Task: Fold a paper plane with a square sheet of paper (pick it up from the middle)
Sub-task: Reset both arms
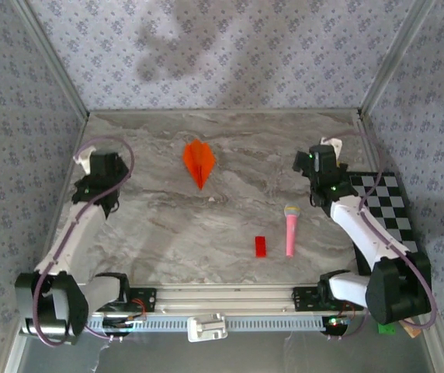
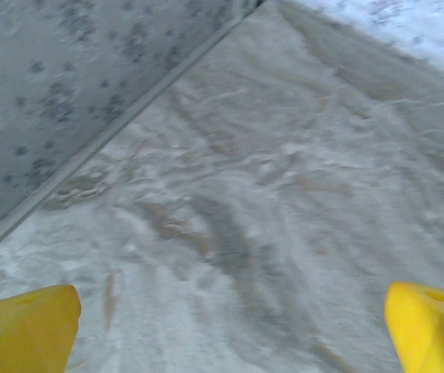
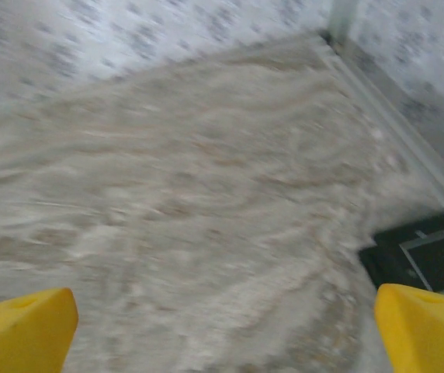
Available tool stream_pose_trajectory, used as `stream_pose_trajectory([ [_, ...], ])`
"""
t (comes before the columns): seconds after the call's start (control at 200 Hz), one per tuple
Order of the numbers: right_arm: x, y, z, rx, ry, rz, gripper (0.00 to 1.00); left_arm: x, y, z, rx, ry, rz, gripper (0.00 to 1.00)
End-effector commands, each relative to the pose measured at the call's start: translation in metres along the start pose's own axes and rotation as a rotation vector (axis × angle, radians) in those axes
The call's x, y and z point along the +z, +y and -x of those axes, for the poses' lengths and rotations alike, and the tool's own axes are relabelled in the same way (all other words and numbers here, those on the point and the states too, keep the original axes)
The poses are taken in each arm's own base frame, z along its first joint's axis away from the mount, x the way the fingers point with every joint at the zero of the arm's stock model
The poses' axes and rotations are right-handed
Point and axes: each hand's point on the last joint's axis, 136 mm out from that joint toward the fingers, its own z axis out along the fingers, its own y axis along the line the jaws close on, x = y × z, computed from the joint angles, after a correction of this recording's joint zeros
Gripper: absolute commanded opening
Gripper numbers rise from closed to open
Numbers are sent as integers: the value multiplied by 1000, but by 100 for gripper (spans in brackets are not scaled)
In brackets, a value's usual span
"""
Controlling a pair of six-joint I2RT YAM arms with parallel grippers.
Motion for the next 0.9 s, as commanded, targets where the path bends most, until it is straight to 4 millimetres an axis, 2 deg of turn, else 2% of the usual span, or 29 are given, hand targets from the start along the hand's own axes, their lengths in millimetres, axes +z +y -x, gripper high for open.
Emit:
stream_pose_trajectory([
  [0.0,11,-32,-8,17,-41,-102,100,7,22,6,-44,-132,10,100],
  [0.04,16,-41,-16,5,-36,-134,100,9,30,1,-51,-152,20,100],
  [0.12,24,-53,-31,-37,-32,-178,100,15,34,-9,-17,-182,8,100],
  [0.285,35,-42,-50,-152,-85,-79,100,35,29,-32,68,-176,-20,100],
  [0.44,43,-31,-54,-188,-136,22,100,48,4,-42,149,-204,-147,100],
  [0.635,46,-22,-57,-195,-196,163,100,41,-32,-45,231,-267,-364,100],
  [0.795,56,-22,-67,-174,-190,222,100,41,-47,-49,257,-302,-457,100],
  [0.895,63,-20,-73,-161,-181,261,100,51,-52,-56,263,-287,-478,100],
])
